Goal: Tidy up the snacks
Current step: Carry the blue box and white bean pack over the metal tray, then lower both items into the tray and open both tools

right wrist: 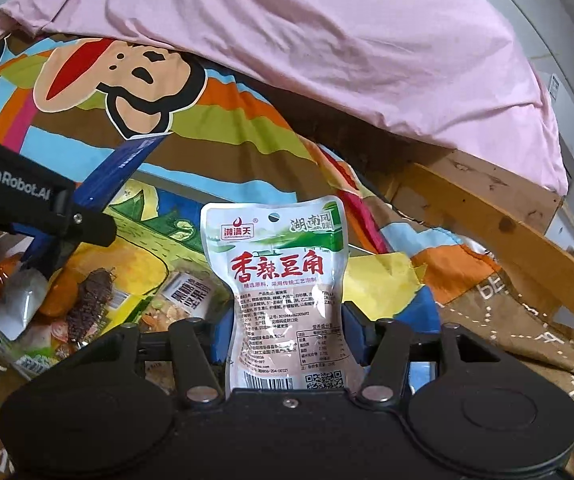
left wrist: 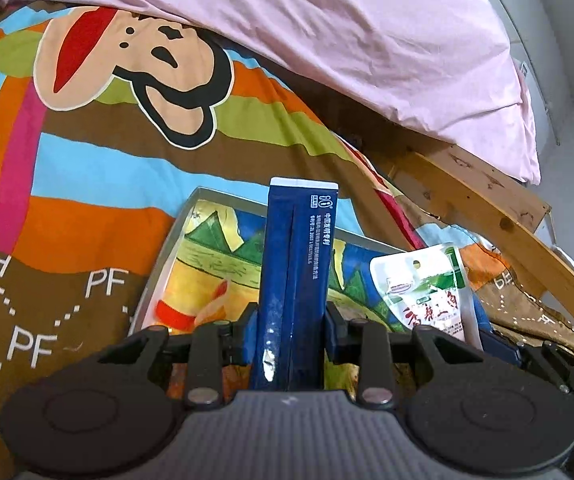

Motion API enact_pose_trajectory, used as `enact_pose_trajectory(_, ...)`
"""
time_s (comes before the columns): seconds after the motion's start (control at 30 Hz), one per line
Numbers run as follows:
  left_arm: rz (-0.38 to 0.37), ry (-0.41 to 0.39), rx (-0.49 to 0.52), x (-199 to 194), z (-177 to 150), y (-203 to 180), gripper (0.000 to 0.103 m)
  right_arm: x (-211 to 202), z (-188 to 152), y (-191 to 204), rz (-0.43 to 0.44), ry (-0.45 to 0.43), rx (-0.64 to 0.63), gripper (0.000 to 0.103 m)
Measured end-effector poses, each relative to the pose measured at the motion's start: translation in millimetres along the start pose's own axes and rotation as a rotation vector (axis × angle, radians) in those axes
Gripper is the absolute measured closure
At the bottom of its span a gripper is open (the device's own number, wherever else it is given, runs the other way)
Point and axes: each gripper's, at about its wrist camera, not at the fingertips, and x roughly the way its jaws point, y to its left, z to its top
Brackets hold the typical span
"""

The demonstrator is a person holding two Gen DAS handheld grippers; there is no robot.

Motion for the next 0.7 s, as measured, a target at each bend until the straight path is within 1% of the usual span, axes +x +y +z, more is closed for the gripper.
enact_pose_trajectory(0.17,-0.003,0.035,-0.019,10,0,5,0.066,4,0,6,0.001,0.007,-0.017,0.042)
enact_pose_trajectory(0.37,-0.001,0.045,-0.011,16,0,4,0.065,7,-2,13,0.005,0.017,-0.037,0.036)
enact_pose_trajectory(0.53,-0.012,0.068,-0.031,20,-3,7,0.064,9,-5,14,0.006,0.022,-0.034,0.028)
enact_pose_trajectory(0.7,-0.007,0.078,-0.023,24,-8,5,0.064,9,-8,14,0.005,0.014,-0.034,0.025)
